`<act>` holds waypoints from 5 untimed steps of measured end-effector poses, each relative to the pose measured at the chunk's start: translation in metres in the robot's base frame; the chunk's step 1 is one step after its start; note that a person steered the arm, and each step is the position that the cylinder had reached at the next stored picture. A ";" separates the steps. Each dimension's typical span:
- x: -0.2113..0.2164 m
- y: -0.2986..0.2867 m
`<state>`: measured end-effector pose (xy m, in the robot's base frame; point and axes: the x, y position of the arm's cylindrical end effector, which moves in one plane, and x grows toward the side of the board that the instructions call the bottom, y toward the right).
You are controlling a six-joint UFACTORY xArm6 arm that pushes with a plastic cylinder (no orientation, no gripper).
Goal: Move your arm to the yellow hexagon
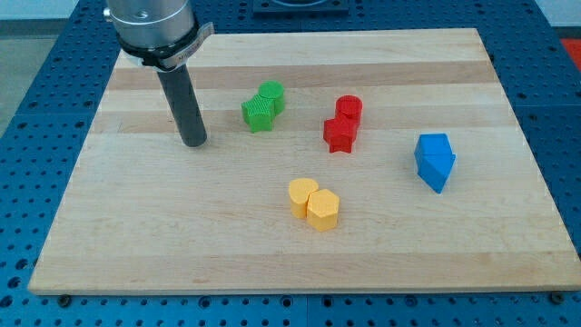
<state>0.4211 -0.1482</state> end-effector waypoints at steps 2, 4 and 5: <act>0.035 0.013; 0.122 0.053; 0.137 0.093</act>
<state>0.5577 -0.0548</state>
